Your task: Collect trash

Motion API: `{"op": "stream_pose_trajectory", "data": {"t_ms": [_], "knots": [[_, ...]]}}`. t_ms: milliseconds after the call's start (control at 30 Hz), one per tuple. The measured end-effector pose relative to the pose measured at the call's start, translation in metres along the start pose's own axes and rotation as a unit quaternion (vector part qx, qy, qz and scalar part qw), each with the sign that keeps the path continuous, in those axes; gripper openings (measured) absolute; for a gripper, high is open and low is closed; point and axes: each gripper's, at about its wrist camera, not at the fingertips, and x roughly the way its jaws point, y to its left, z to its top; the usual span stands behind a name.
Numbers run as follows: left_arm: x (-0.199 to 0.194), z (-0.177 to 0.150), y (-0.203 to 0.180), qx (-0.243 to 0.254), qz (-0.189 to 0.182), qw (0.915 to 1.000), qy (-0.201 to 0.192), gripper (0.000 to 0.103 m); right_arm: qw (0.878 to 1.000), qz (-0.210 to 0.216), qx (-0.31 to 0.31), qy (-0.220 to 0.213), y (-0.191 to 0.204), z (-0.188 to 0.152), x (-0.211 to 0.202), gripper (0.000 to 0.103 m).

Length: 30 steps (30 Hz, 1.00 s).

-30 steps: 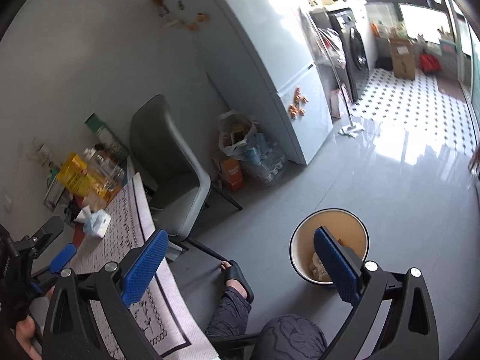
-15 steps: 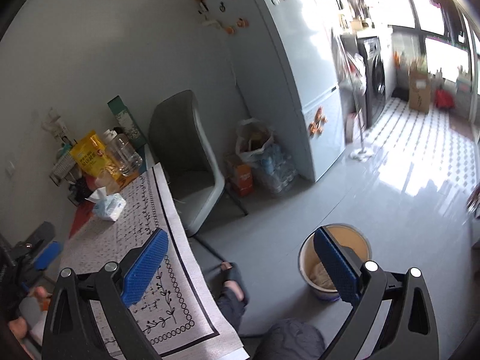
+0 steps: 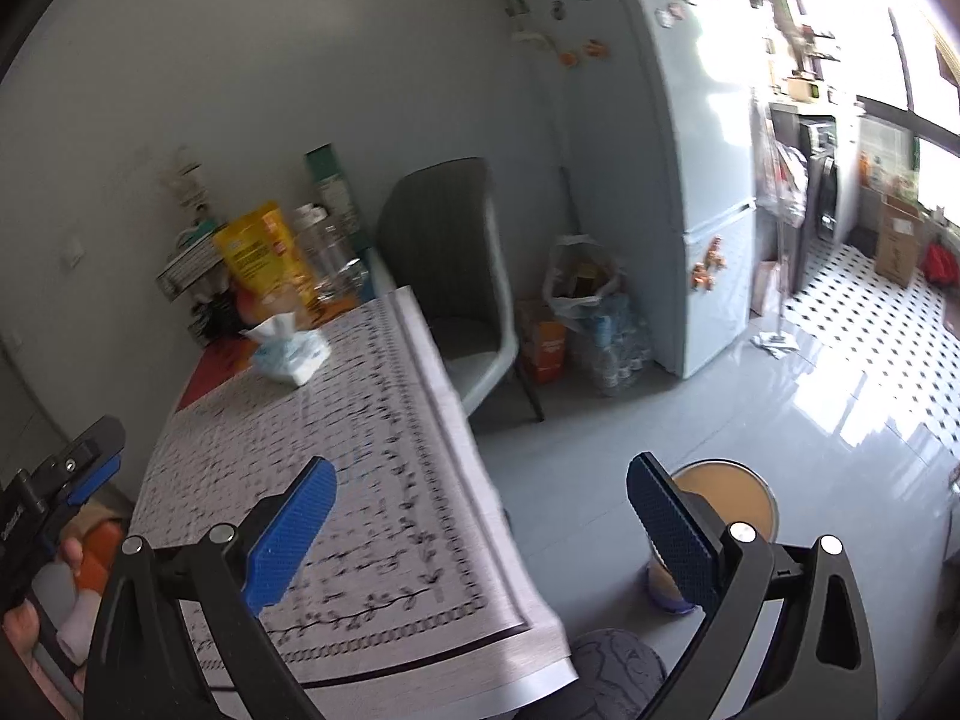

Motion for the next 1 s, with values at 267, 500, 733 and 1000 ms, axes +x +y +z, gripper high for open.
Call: {"op": "stream_pose_trajectory", "data": {"t_ms": [267, 500, 733, 1000], "knots": [[-0.016, -0.006, 0.01, 0.005, 0.015, 0.9999, -0.003, 0.097, 0.999, 0.027, -0.018, 0.002, 0.025, -0.008, -0.007, 0.095], [-0.024, -0.006, 0.004, 0.009, 0.007, 0.9999, -0.012, 0.097, 0.999, 0.032, -0.022, -0.004, 0.026, -0.009, -0.012, 0.095], [-0.024, -0.007, 0.005, 0.002, 0.003, 0.9999, -0.015, 0.097, 0.999, 0.036, -0.026, -0.006, 0.025, -0.009, -0.01, 0.095], [-0.02, -0.011, 0.007, 0.0, 0.002, 0.9999, -0.01, 0.097, 0.999, 0.037, -0.023, -0.002, 0.022, -0.013, -0.007, 0.095]]}}
